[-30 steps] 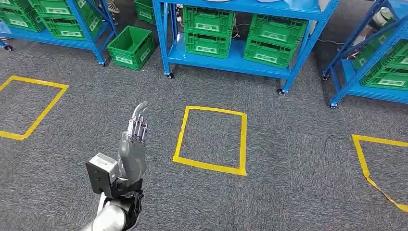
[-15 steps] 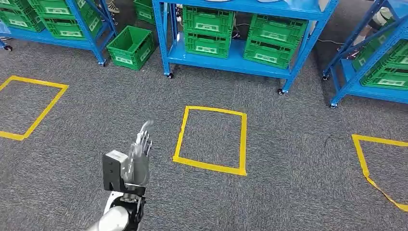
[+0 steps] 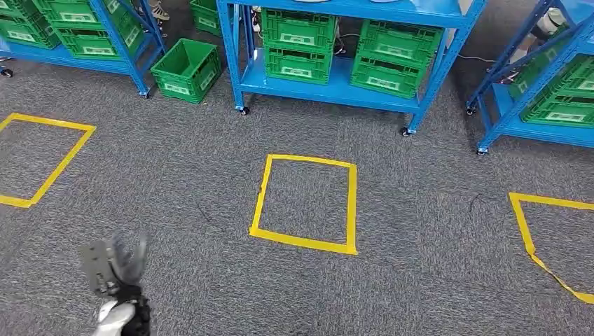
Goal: Take the parts from the cabinet and place them on the table.
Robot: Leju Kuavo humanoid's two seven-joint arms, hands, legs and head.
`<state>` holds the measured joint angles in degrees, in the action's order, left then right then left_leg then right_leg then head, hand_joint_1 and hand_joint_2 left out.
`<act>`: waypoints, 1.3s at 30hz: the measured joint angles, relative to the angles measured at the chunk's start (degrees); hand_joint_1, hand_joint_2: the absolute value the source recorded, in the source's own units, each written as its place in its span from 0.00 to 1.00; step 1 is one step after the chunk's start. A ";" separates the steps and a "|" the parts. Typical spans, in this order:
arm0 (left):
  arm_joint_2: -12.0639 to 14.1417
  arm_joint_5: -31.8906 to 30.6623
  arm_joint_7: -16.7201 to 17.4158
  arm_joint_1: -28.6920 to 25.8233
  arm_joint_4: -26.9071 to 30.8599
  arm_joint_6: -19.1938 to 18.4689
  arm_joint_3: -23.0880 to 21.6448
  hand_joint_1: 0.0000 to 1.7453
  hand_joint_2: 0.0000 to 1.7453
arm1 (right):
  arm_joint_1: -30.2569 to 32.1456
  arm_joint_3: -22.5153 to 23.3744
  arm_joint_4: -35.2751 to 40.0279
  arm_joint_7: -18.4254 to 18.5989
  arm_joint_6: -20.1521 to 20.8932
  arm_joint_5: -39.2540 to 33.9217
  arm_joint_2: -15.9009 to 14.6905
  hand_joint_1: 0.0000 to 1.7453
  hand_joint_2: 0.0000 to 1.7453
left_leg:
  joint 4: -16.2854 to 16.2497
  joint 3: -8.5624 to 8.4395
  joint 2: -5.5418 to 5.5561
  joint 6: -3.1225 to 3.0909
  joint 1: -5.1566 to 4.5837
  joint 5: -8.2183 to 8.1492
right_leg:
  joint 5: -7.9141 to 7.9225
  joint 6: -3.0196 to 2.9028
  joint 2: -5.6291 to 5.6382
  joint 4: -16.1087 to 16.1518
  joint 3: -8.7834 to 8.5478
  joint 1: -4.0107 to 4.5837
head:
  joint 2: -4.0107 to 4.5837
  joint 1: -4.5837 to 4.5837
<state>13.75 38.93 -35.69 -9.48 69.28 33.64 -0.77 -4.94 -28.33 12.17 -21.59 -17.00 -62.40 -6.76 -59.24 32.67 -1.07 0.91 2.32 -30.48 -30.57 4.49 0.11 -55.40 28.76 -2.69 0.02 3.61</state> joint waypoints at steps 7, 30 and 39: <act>-1.77 5.80 4.33 8.43 -25.71 3.03 10.19 0.00 1.00 | -0.07 0.02 0.00 3.14 1.35 -0.26 0.57 0.00 1.00 | 0.03 -0.02 0.09 0.00 -0.01 0.00 | 0.00 -0.02 -0.11 -0.06 -0.05 -0.01 | 0.00 0.00; -13.62 -17.42 49.48 12.89 -53.19 -19.23 -1.08 0.00 1.00 | -0.90 -4.02 0.00 13.79 5.22 5.11 2.27 0.00 1.00 | 0.03 -0.03 1.01 0.09 -0.15 0.06 | -0.06 -0.04 -0.53 -0.10 -0.10 -0.02 | 0.02 -0.02; -14.10 -20.74 47.08 12.90 -54.35 -20.88 -7.55 0.00 1.00 | -0.87 -5.68 0.00 13.92 5.68 3.30 3.06 0.00 1.00 | 0.04 -0.04 1.07 0.14 -0.14 0.09 | -0.11 -0.09 -0.55 -0.13 -0.10 -0.03 | 0.02 -0.02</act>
<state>-0.35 18.19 11.39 3.41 14.93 12.76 -8.32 -5.81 -34.01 12.17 -7.67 -11.32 -59.10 -3.69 -59.20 32.63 0.00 1.05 2.18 -30.38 -30.68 4.40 -0.43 -55.53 28.66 -2.73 0.04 3.58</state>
